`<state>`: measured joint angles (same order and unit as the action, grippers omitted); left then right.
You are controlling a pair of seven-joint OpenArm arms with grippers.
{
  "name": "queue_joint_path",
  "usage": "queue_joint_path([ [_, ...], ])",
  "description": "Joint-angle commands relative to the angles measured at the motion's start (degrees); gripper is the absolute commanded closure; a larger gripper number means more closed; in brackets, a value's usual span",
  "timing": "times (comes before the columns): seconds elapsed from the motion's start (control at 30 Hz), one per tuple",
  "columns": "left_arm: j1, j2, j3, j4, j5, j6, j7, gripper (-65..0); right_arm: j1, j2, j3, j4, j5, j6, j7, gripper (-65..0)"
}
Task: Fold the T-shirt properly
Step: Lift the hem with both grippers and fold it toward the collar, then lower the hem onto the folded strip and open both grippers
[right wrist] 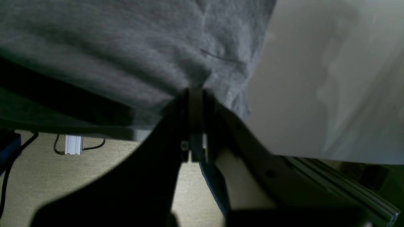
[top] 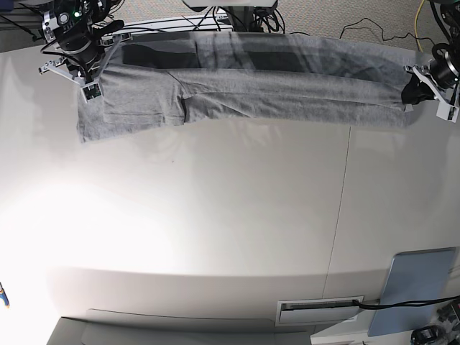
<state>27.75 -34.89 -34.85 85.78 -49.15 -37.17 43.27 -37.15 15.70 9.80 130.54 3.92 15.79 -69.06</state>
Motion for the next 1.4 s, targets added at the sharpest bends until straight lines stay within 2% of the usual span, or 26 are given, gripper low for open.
queue_joint_path([
  [0.0, 0.02, -1.31, -0.63, 0.74, -0.55, 0.04, -1.25, 0.0, -0.33, 0.63, 0.42, 1.09, -0.90, -0.68, -0.17, 0.0],
  [0.17, 0.02, -1.31, -0.63, 0.74, -0.55, 0.04, -1.25, 0.0, -0.33, 0.63, 0.42, 1.09, -0.90, -0.39, 0.02, 0.0],
  [0.27, 0.04, -1.29, -0.63, 0.74, -0.55, 0.04, -1.25, 0.0, -0.33, 0.63, 0.42, 1.09, -0.68, 1.79, 0.15, 0.0],
  [0.4, 0.04, -1.31, -0.63, 0.74, -0.55, 0.04, -1.25, 0.0, -0.33, 0.66, 0.42, 1.09, -0.04, 2.86, 0.59, -17.8],
  [0.47, 0.04, -1.31, -0.63, 0.74, -0.55, 0.04, -1.22, 0.0, -0.33, 0.66, 0.42, 1.09, 0.68, 2.84, 0.57, -21.9],
  [0.77, 0.02, -1.31, -0.63, 0.74, 0.02, 0.00, -0.81, -0.9, -0.28, 0.66, 0.44, 1.09, 1.18, 2.84, 2.43, -21.9],
  [0.9, 0.02, -1.33, -0.63, 0.74, 1.18, 0.07, -0.87, -27.3, -0.13, 0.66, 0.44, 1.09, 1.18, 2.82, 3.41, -21.9],
  [0.93, 0.02, -1.31, -0.66, 0.74, 1.18, 0.13, -0.87, -32.6, -0.09, 0.66, 0.44, 1.09, 1.18, 2.82, 3.61, -21.9],
  [1.0, 0.00, -1.31, -0.63, 0.74, 1.25, 2.91, -0.87, -39.3, 0.04, 0.66, 0.44, 1.09, 1.18, 2.82, 3.80, -21.9],
  [1.13, 0.02, -1.29, -0.63, 0.72, 4.22, 6.36, -1.79, -40.4, 0.02, 0.66, 0.44, 1.09, 1.18, 2.82, 4.87, -21.9],
  [1.37, -1.92, -0.68, -0.37, -3.56, 4.15, 6.40, -2.84, -40.4, 0.02, 0.68, 0.44, 1.09, 1.20, 2.82, 6.69, -21.9],
])
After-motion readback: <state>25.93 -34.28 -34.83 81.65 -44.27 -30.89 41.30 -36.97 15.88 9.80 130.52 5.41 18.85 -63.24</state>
